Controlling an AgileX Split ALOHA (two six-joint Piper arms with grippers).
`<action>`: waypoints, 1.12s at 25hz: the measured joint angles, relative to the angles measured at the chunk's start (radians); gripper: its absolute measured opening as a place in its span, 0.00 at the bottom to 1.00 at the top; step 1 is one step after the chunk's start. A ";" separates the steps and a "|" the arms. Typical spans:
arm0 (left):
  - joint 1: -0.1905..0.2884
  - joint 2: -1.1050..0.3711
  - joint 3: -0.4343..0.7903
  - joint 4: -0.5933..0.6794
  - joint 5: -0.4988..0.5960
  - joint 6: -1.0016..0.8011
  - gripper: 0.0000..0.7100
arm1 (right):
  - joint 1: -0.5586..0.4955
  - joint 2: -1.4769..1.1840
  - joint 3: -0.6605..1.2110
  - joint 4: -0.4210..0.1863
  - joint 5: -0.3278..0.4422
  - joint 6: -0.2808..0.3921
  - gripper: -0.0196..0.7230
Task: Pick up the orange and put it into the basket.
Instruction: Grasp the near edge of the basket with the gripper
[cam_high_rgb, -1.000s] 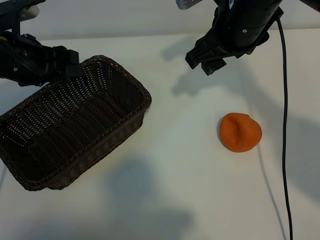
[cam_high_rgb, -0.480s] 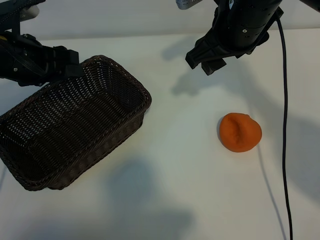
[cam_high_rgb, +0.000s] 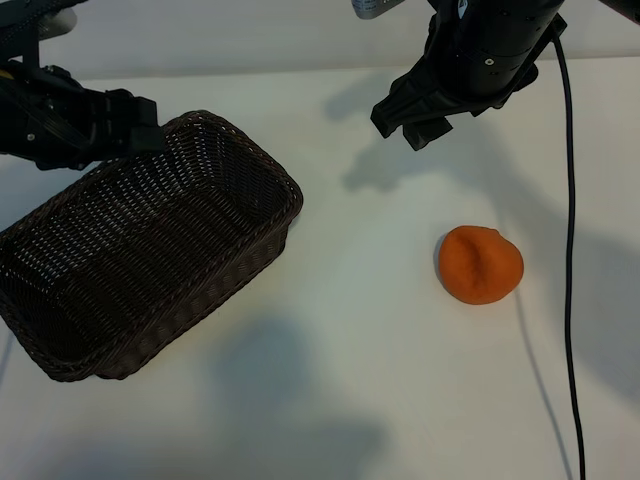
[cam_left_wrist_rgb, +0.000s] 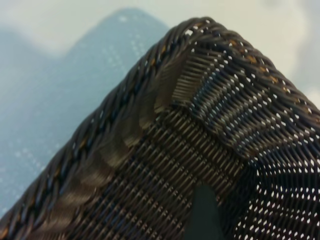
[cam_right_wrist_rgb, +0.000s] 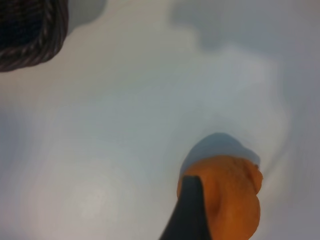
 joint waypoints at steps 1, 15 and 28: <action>0.000 0.000 0.000 0.000 -0.002 0.000 0.83 | 0.000 0.000 0.000 0.000 -0.001 0.000 0.83; 0.000 -0.029 0.000 0.062 0.055 -0.098 0.83 | 0.000 0.000 0.000 0.001 -0.044 0.003 0.83; 0.000 -0.185 0.001 0.551 0.326 -0.590 0.83 | 0.000 0.000 0.000 0.002 -0.045 0.004 0.83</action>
